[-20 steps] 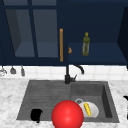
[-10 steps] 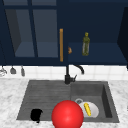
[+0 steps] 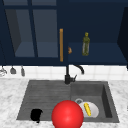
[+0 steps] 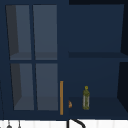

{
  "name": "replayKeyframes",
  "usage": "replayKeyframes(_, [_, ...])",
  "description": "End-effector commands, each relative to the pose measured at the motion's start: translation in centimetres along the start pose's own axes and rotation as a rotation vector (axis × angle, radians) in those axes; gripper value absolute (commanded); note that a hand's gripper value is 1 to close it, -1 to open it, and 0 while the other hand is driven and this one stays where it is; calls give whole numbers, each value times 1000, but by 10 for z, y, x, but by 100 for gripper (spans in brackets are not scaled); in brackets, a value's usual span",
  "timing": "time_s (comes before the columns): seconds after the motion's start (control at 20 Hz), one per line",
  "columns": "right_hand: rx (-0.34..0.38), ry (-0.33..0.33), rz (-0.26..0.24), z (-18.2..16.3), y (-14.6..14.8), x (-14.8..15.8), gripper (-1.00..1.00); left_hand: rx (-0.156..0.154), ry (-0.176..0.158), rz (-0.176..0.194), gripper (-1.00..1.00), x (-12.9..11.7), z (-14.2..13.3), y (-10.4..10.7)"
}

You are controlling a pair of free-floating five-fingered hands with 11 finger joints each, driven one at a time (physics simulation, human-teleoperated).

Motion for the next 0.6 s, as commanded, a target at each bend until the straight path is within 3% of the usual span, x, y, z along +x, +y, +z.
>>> replayKeyframes(0.0, [-6,31,88,-12,2,-22,-100,0,0,0,0,0,0,0])
replayKeyframes(0.35, [-27,65,153,-34,3,-54,-100,0,0,0,0,0,0,0])
replayKeyframes(0.55, [-50,105,215,-54,7,-55,-100,0,0,0,0,0,0,0])
